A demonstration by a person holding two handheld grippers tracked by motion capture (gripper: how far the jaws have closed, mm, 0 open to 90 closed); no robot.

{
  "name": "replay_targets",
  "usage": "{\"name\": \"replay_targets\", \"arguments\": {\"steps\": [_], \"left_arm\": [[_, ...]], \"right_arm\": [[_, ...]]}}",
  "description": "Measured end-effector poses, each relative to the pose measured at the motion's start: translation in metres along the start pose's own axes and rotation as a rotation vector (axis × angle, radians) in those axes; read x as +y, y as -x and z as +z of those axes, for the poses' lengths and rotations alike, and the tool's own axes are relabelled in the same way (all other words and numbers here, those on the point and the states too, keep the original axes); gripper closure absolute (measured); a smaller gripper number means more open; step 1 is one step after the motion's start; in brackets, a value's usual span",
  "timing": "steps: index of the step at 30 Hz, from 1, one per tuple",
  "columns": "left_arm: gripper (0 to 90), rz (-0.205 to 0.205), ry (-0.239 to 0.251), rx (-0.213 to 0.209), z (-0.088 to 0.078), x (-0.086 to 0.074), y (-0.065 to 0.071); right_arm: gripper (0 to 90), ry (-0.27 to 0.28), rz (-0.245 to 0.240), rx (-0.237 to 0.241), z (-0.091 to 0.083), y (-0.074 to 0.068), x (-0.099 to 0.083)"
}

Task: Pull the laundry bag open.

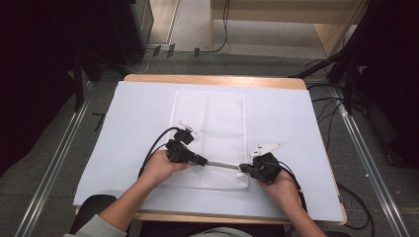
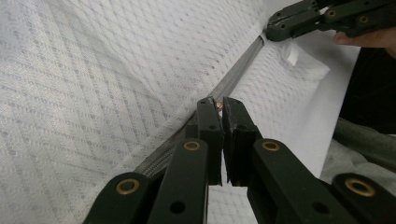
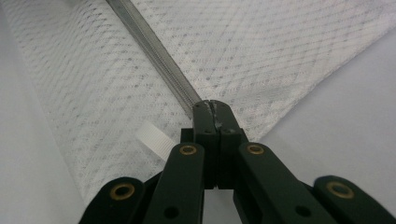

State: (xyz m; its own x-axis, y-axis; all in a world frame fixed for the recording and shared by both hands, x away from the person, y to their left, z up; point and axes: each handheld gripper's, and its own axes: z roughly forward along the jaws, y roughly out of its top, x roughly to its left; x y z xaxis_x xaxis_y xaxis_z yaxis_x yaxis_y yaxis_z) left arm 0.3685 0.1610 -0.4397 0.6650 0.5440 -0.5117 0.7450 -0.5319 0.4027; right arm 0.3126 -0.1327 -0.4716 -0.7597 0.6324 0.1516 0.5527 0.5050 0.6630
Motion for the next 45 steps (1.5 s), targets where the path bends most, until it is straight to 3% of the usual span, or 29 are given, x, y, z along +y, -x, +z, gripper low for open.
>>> {"name": "replay_targets", "arguments": {"steps": [3, 6, 11, 13, 14, 29, 41, 45], "left_arm": [[88.1, -0.005, 0.0, 0.01, -0.003, -0.001, -0.002], [88.1, -0.01, 0.003, -0.01, -0.006, -0.003, -0.004], [88.1, -0.001, -0.013, 0.022, -0.006, -0.003, -0.003], [88.1, -0.025, 0.003, 0.001, -0.009, -0.005, -0.007], [88.1, -0.012, -0.01, 0.025, -0.01, -0.006, -0.007], [88.1, -0.068, 0.037, 0.032, -0.043, -0.026, -0.028], [88.0, -0.074, 0.034, 0.025, -0.048, -0.03, -0.031], [88.0, -0.086, 0.032, 0.059, -0.051, -0.033, -0.034]], "right_arm": [[90.0, -0.003, 0.006, -0.001, 0.0, 0.0, 0.0], [90.0, -0.002, 0.008, -0.002, 0.0, 0.0, 0.0], [90.0, -0.001, -0.001, -0.001, 0.0, 0.0, 0.0], [90.0, -0.001, 0.001, -0.001, 0.0, 0.0, 0.0], [90.0, -0.002, 0.001, -0.001, 0.0, 0.0, 0.0], [90.0, -0.001, 0.001, -0.002, 0.0, 0.0, 0.0], [90.0, -0.002, 0.006, -0.001, 0.0, 0.0, 0.0], [90.0, -0.003, 0.007, -0.002, 0.0, 0.0, 0.0]]}}
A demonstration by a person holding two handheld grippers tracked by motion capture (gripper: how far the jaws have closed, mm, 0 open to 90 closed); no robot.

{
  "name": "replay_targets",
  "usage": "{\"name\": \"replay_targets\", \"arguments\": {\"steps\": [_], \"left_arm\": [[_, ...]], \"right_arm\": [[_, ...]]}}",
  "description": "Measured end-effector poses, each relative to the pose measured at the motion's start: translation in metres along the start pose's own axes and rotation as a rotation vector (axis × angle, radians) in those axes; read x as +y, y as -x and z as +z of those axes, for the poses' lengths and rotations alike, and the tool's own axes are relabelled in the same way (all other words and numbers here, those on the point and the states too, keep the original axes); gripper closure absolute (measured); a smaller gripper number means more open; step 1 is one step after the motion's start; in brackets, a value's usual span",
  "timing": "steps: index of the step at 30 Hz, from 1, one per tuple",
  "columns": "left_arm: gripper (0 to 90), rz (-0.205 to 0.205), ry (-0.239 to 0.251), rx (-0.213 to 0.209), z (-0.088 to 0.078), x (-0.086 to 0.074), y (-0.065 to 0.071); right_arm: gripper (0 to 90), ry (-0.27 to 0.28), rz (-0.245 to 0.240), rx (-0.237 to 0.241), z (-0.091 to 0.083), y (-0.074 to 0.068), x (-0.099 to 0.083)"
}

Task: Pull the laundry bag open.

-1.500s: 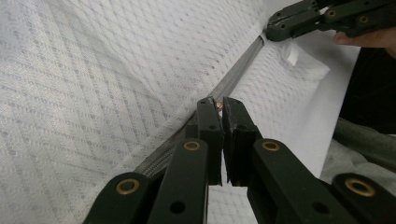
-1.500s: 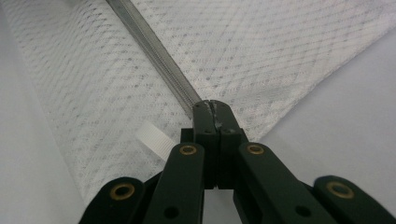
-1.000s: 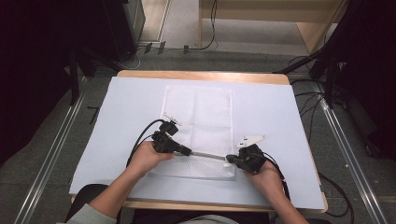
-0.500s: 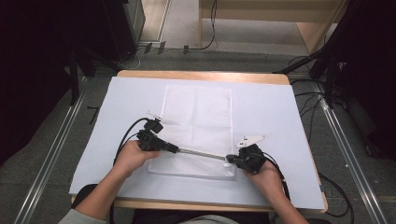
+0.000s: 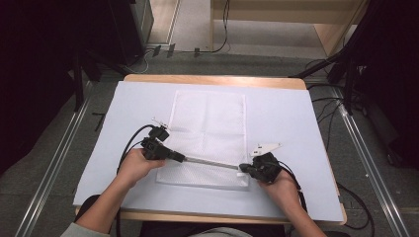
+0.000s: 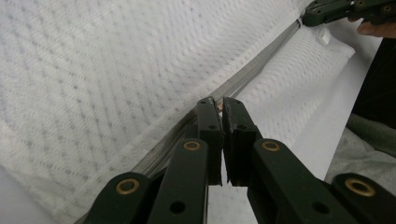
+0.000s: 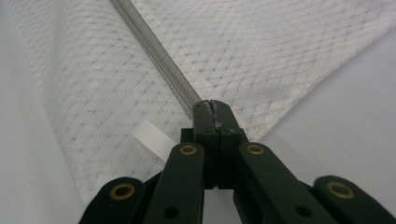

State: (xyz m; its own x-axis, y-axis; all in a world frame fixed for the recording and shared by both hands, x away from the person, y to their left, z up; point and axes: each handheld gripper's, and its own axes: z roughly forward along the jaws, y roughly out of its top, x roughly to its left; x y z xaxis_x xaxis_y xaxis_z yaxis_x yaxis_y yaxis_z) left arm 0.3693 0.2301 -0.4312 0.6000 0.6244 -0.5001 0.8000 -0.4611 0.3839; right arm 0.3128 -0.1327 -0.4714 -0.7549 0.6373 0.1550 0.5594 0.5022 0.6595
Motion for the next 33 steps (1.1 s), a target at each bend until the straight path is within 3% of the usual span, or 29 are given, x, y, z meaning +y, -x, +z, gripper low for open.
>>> {"name": "replay_targets", "arguments": {"steps": [5, 11, 12, 17, 24, 26, 33], "left_arm": [[88.0, -0.014, 0.006, -0.021, -0.007, -0.005, -0.007], [88.0, -0.026, 0.003, -0.012, -0.009, -0.007, -0.008], [88.0, -0.023, 0.001, 0.008, -0.01, -0.008, -0.01], [88.0, -0.061, 0.027, -0.01, -0.02, -0.015, -0.019], [88.0, -0.069, 0.028, -0.005, -0.024, -0.019, -0.02], [88.0, -0.069, 0.026, 0.027, -0.026, -0.02, -0.021], [88.0, -0.128, 0.063, 0.067, -0.046, -0.034, -0.039]], "right_arm": [[90.0, -0.001, -0.002, 0.001, 0.0, 0.0, 0.0], [90.0, -0.003, -0.007, 0.004, 0.0, 0.0, 0.001], [90.0, -0.004, -0.005, 0.003, 0.0, 0.0, 0.001], [90.0, -0.005, -0.003, 0.003, 0.0, 0.0, 0.001], [90.0, -0.009, -0.005, 0.008, 0.0, 0.001, 0.002], [90.0, -0.009, -0.009, 0.01, 0.0, 0.001, 0.002], [90.0, -0.01, -0.011, 0.014, 0.001, 0.002, 0.002]]}}
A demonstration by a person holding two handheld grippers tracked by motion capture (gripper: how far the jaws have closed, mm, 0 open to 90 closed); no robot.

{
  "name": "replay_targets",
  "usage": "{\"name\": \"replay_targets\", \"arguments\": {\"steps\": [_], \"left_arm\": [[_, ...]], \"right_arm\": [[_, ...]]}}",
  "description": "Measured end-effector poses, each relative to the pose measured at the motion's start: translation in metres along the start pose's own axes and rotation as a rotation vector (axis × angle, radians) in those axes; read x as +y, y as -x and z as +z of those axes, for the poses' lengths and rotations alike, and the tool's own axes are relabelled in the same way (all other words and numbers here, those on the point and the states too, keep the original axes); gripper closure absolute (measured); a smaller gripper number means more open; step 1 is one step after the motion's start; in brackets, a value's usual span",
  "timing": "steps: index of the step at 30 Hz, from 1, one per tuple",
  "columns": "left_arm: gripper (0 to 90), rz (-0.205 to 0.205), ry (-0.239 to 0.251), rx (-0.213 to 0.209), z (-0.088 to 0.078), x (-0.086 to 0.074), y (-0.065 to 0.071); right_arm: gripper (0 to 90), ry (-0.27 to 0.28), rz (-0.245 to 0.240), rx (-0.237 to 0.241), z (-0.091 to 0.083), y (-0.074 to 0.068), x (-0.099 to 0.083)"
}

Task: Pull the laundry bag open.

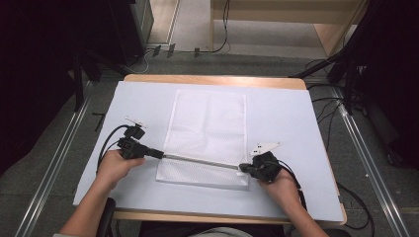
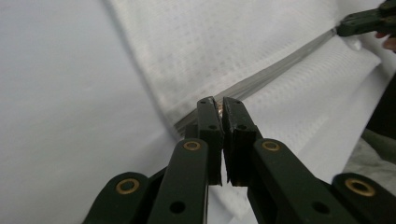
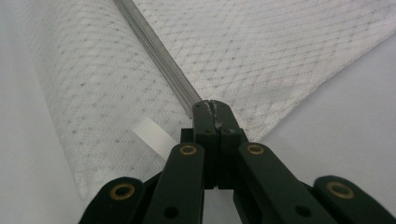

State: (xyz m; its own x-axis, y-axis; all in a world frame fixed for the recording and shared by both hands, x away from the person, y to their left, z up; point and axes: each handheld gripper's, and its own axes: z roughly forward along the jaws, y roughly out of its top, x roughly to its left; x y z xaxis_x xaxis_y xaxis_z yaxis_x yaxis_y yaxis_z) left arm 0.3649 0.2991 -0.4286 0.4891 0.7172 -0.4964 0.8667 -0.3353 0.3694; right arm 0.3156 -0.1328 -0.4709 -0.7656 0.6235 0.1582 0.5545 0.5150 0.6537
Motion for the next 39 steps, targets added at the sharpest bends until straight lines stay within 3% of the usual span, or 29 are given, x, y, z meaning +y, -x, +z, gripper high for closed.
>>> {"name": "replay_targets", "arguments": {"steps": [4, 7, 16, 17, 29, 33, 35, 39], "left_arm": [[88.0, -0.022, 0.01, -0.008, -0.005, -0.004, -0.007], [87.9, -0.007, -0.009, 0.016, -0.002, -0.004, -0.006], [87.7, -0.008, -0.019, 0.001, 0.0, -0.005, -0.005], [87.7, -0.004, -0.018, 0.007, 0.0, -0.005, -0.005], [87.4, 0.002, -0.044, -0.02, 0.002, -0.012, -0.003], [87.1, -0.016, -0.023, -0.036, 0.002, -0.014, -0.004], [86.8, 0.018, -0.012, -0.027, 0.001, -0.015, -0.003], [83.7, 0.041, 0.011, -0.029, -0.001, -0.016, -0.004]], "right_arm": [[90.0, 0.0, 0.003, 0.0, 0.0, 0.0, 0.0], [90.0, 0.0, 0.003, 0.0, 0.0, 0.0, 0.0], [90.0, -0.007, 0.015, 0.009, 0.0, 0.001, 0.002], [90.0, -0.01, -0.001, 0.012, 0.0, 0.001, 0.002], [90.0, -0.018, -0.002, 0.003, -0.001, 0.002, 0.004], [90.0, -0.023, 0.002, 0.005, 0.0, 0.002, 0.006], [90.0, -0.025, 0.005, 0.006, 0.0, 0.002, 0.006], [89.5, -0.019, -0.003, 0.025, 0.0, 0.002, 0.008]]}}
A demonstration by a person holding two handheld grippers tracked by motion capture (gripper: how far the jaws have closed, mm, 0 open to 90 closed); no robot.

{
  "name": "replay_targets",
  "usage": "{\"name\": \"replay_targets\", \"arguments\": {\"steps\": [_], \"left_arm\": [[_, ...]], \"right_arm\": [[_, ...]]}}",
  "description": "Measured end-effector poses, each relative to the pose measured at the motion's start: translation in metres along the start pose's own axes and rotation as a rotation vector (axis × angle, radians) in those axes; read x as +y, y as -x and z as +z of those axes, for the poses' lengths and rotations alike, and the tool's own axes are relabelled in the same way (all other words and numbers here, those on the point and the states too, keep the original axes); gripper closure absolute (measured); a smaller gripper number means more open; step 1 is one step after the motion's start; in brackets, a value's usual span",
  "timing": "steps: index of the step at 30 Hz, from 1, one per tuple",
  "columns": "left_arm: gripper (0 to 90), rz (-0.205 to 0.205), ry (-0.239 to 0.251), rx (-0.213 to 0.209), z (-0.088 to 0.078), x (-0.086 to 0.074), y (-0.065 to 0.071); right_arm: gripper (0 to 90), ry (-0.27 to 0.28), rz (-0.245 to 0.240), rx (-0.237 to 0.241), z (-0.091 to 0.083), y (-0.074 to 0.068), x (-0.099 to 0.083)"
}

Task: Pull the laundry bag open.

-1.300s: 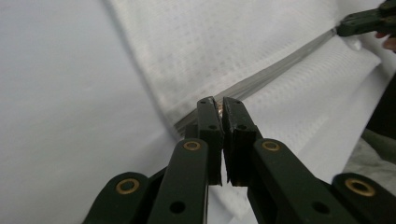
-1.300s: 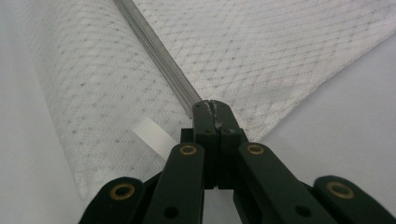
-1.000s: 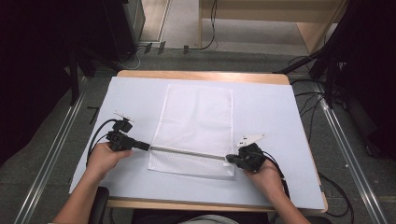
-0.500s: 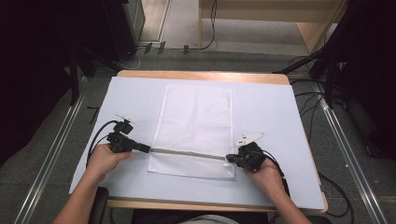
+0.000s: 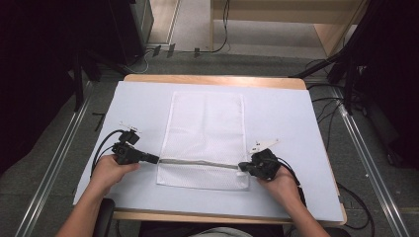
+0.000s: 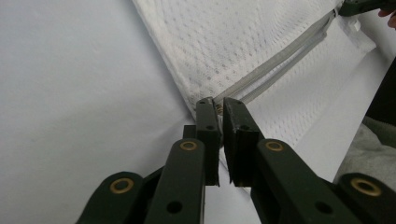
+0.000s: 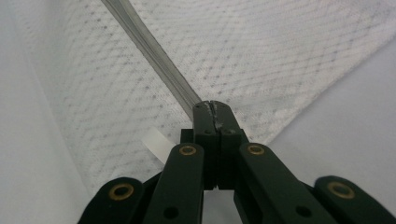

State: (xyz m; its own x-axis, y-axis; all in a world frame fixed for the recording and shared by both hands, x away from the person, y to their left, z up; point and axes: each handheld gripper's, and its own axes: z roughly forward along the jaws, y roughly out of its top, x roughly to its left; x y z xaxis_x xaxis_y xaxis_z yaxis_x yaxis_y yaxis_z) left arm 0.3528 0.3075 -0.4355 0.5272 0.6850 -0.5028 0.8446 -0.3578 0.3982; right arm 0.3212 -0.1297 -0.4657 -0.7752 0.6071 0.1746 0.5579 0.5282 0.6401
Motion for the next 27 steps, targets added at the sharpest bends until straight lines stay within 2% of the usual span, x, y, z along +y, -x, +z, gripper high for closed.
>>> {"name": "replay_targets", "arguments": {"steps": [1, 4, 7, 11, 13, 15, 19, 27], "left_arm": [[81.5, 0.007, 0.01, 0.003, -0.001, 0.0, 0.0], [73.7, 0.019, 0.05, -0.008, -0.004, 0.0, 0.0], [69.3, 0.06, 0.075, -0.006, -0.007, 0.0, 0.003], [61.9, 0.115, 0.11, 0.01, -0.009, 0.001, 0.007], [56.7, 0.131, 0.124, 0.042, -0.009, 0.001, 0.009], [52.2, 0.142, 0.139, 0.055, -0.01, 0.001, 0.009], [46.5, 0.167, 0.175, 0.103, -0.012, 0.001, 0.009], [40.5, 0.205, 0.203, 0.187, -0.017, 0.0, 0.006]], "right_arm": [[85.8, 0.008, 0.0, -0.001, 0.0, 0.0, 0.001], [85.6, 0.015, 0.002, 0.007, 0.0, -0.002, 0.002], [83.1, 0.04, -0.006, 0.011, -0.002, -0.002, 0.004], [77.2, 0.081, 0.02, 0.018, -0.009, 0.001, 0.006], [74.0, 0.097, 0.028, 0.021, -0.011, 0.003, 0.007], [71.0, 0.113, 0.038, 0.019, -0.015, 0.006, 0.007], [62.6, 0.138, 0.06, 0.014, -0.021, 0.011, 0.007], [55.2, 0.183, 0.081, -0.018, -0.031, 0.024, 0.004]]}}
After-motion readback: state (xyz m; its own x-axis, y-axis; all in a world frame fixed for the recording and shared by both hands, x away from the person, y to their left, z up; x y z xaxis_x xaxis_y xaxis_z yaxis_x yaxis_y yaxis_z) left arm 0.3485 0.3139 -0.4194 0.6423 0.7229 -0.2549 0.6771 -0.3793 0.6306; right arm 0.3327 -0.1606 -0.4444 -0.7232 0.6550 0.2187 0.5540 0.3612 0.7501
